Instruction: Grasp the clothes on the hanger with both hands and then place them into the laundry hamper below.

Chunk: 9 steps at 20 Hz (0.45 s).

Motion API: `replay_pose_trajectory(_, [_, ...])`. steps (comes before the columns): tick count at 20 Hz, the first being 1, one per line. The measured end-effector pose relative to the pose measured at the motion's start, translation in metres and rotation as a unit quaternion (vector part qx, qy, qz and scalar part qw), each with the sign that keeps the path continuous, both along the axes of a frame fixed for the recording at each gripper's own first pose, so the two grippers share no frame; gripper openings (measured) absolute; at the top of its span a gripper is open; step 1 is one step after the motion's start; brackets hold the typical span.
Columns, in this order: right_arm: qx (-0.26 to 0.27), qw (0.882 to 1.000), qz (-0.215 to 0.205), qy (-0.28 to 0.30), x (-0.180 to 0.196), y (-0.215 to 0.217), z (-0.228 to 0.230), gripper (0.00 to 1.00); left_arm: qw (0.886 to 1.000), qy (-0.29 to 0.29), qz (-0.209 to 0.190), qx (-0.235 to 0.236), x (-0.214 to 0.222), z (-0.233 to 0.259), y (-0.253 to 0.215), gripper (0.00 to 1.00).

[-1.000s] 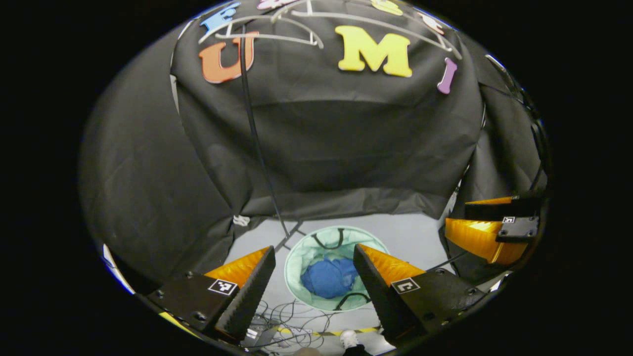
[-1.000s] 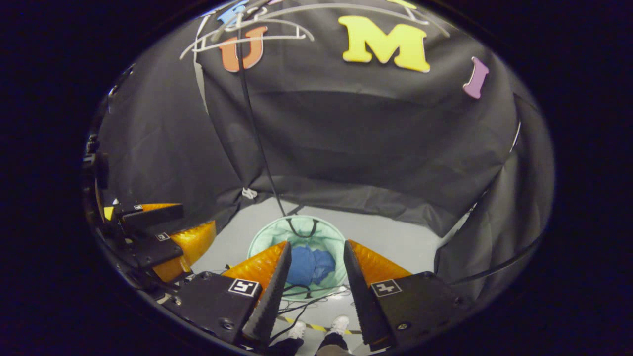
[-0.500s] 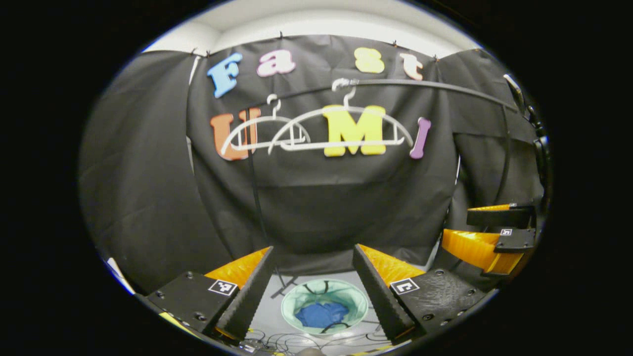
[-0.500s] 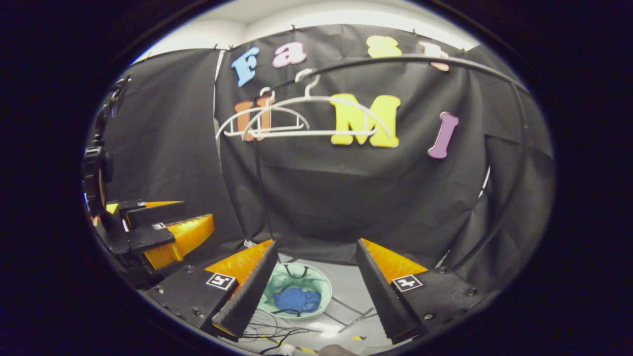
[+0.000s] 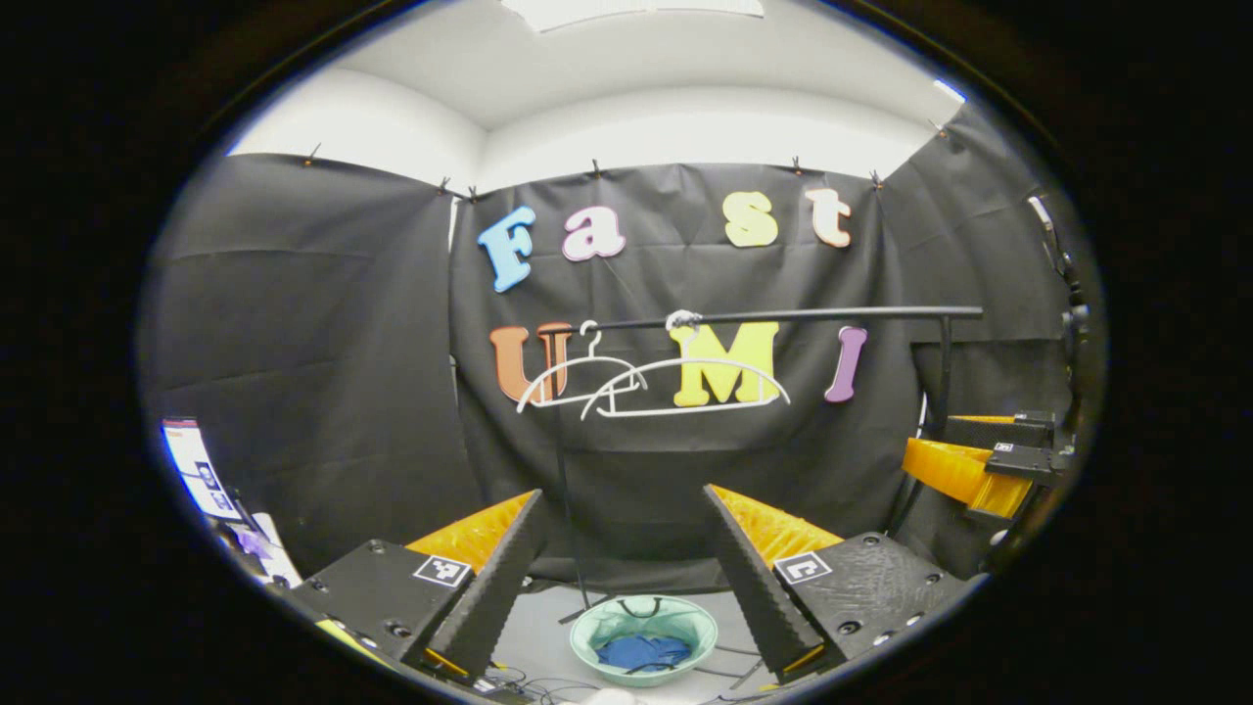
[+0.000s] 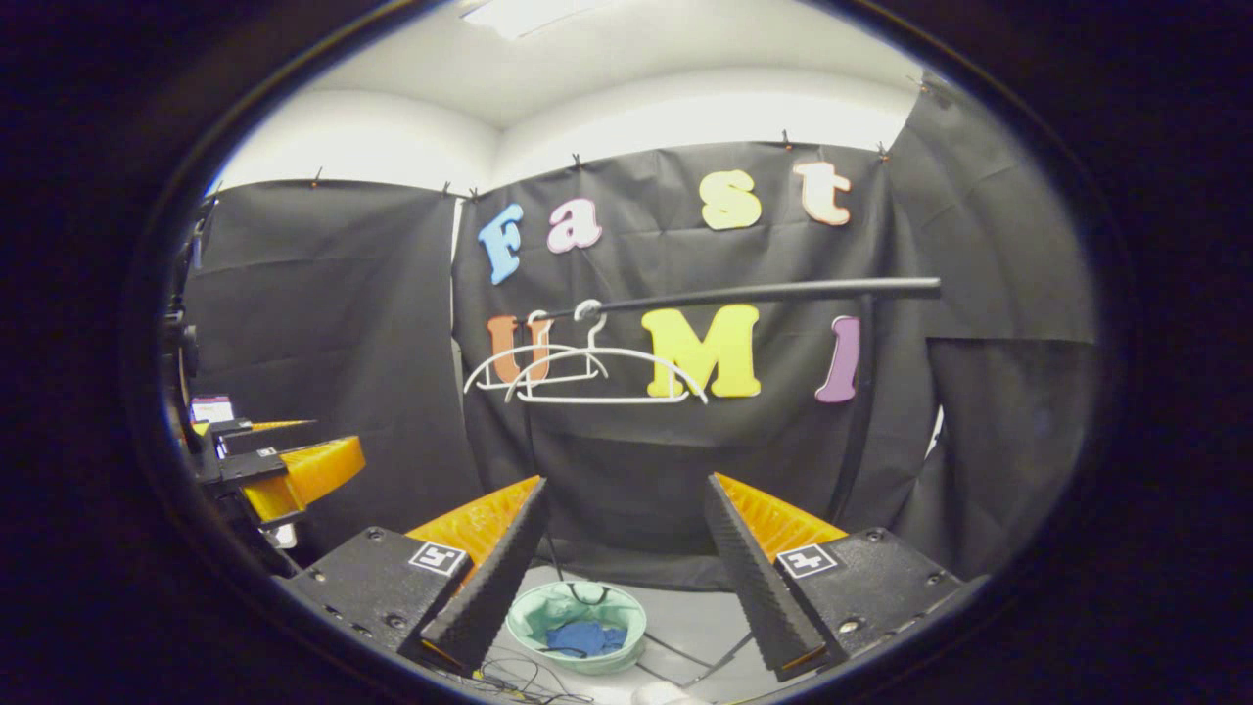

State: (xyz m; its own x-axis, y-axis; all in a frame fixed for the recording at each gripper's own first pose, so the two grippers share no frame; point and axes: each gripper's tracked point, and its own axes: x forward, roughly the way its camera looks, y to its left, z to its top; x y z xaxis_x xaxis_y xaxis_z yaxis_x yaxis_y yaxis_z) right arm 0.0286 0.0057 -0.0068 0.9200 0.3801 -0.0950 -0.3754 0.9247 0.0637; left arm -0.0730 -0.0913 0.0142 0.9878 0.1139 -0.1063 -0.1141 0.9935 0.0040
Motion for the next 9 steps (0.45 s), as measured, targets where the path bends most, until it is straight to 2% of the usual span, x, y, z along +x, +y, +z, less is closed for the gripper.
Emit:
replay_pose_trajectory(2, [0.004, 1.000, -0.016, -0.014, -0.011, -0.017, 0.009, 1.00, 1.000, -0.008, 0.006, 0.010, -0.019, 0.008, 0.000, 0.99])
replay_pose_trajectory(3, [0.013, 0.999, -0.025, -0.021, -0.017, -0.023, 0.014, 0.96, 1.000, -0.015, 0.010, 0.011, -0.028, 0.012, 0.003, 0.99])
replay_pose_trajectory(6, [0.023, 0.997, -0.058, -0.035, -0.040, -0.040, 0.023, 1.00, 1.000, -0.022, 0.011, 0.008, -0.045, 0.018, 0.014, 0.99])
replay_pose_trajectory(9, [0.026, 0.997, -0.060, -0.035, -0.055, -0.032, 0.023, 0.99, 0.999, -0.030, 0.015, 0.007, -0.052, 0.023, 0.030, 0.99])
